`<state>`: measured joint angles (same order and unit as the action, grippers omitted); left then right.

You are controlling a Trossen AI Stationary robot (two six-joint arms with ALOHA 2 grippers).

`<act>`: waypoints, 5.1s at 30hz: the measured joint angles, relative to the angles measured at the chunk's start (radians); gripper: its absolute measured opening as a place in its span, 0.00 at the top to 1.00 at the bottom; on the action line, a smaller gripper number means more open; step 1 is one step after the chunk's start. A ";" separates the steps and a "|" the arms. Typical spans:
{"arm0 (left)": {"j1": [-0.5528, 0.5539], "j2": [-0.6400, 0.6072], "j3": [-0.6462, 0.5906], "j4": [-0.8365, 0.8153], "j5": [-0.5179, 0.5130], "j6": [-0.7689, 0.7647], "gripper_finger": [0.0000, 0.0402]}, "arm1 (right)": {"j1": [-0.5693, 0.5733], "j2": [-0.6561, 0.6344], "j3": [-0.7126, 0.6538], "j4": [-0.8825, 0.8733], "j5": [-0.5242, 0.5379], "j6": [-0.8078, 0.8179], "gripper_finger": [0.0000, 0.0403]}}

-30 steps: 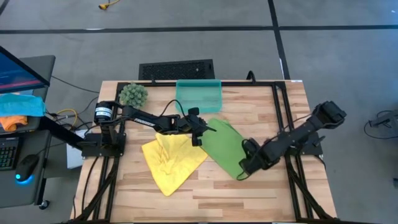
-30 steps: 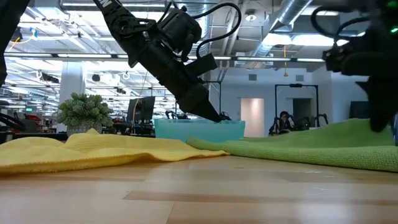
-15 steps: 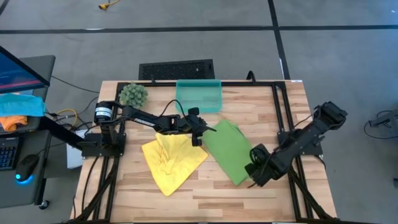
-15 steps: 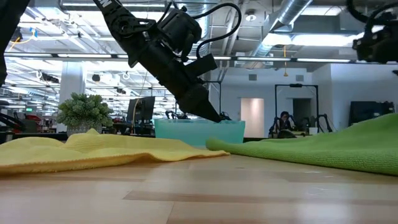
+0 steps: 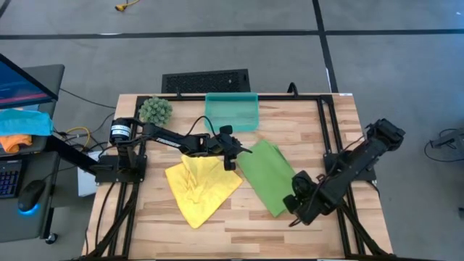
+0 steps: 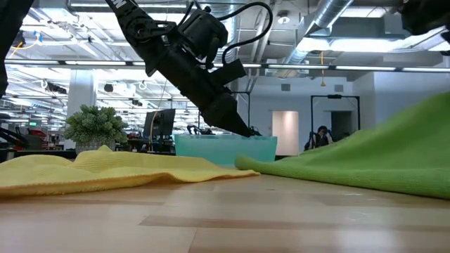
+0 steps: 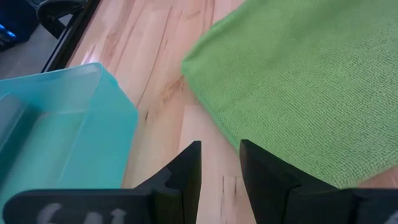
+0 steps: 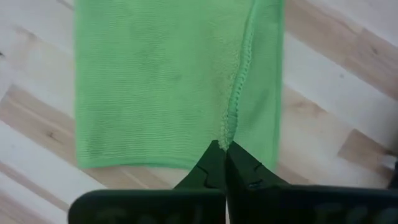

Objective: Roll microfiber towels into tight, uniform cylinder then place into a basket
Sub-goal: Fold the green microfiber cloth

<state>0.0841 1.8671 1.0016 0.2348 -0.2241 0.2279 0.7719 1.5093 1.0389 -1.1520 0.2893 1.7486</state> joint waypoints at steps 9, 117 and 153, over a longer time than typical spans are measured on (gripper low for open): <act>0.000 0.000 0.000 -0.001 0.000 0.000 0.75 | 0.083 0.000 0.000 -0.040 -0.083 0.205 0.99; -0.037 0.372 0.434 -0.262 0.188 -0.529 0.83 | -0.041 0.376 0.100 0.321 0.037 -0.430 0.71; -0.063 0.264 0.428 -0.451 -0.007 -0.312 0.83 | 0.022 0.160 0.100 0.260 0.325 -0.519 0.71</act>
<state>0.0216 2.1309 1.4300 -0.2161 -0.2312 -0.0839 0.7940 1.6698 1.1389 -0.8919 0.6145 1.2297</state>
